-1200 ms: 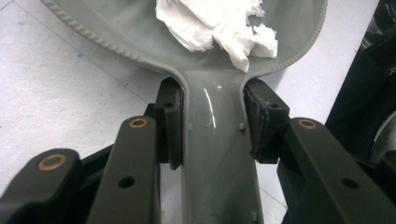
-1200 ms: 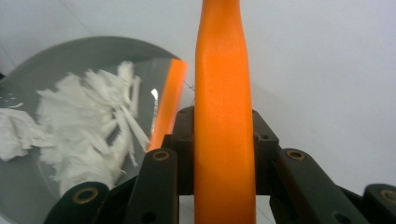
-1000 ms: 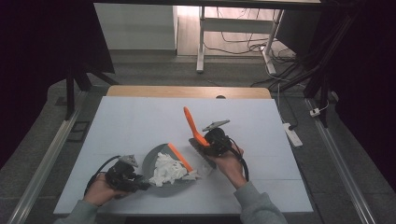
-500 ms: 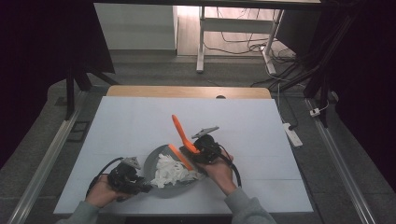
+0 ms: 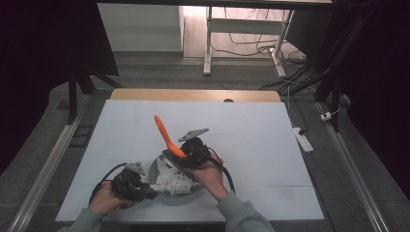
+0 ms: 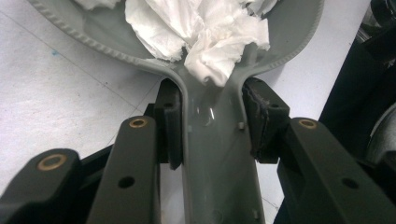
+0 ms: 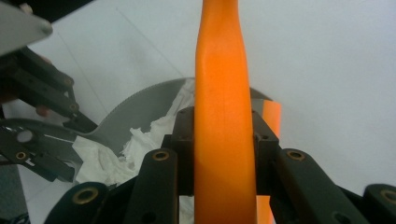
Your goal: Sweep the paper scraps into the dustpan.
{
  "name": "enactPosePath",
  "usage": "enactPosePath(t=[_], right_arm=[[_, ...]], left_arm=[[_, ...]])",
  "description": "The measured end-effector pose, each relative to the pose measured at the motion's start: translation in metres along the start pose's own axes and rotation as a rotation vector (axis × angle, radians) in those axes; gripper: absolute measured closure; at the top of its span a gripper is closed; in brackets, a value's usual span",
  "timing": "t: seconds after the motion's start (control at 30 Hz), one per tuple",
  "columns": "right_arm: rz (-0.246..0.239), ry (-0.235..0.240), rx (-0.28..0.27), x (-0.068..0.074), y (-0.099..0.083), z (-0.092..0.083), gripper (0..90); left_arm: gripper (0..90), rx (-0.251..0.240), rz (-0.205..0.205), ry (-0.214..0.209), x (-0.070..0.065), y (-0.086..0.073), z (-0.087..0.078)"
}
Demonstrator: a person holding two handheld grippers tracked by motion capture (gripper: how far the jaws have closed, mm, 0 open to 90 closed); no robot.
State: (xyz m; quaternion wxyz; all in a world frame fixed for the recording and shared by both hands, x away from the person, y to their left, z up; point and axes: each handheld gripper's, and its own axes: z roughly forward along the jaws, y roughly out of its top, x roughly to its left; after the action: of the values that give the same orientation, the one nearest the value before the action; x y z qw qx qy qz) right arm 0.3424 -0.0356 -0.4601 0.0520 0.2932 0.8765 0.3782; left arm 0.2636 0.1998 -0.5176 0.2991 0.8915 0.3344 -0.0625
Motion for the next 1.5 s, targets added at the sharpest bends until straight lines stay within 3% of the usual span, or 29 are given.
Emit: enactPosePath(t=[0.17, 0.37, 0.73, 1.07, 1.5], right_arm=[[0.026, -0.02, -0.035, -0.013, -0.002, -0.019, 70.2], [0.044, -0.058, -0.04, -0.031, -0.007, -0.038, 70.2], [0.084, -0.096, 0.002, -0.053, -0.034, -0.043, 70.2], [0.101, -0.118, 0.0, -0.065, -0.048, -0.055, 70.2], [0.098, -0.121, -0.018, -0.08, -0.063, -0.077, 70.2]], left_arm=[[61.3, 0.003, 0.0, -0.001, 0.0, 0.0, 0.0], [61.4, 0.006, -0.003, -0.002, 0.0, 0.0, 0.001], [61.3, 0.003, -0.004, 0.001, 0.0, -0.001, 0.003], [61.5, -0.038, -0.019, 0.003, 0.002, -0.004, 0.003], [61.6, -0.083, 0.005, 0.049, -0.004, -0.005, 0.002]])
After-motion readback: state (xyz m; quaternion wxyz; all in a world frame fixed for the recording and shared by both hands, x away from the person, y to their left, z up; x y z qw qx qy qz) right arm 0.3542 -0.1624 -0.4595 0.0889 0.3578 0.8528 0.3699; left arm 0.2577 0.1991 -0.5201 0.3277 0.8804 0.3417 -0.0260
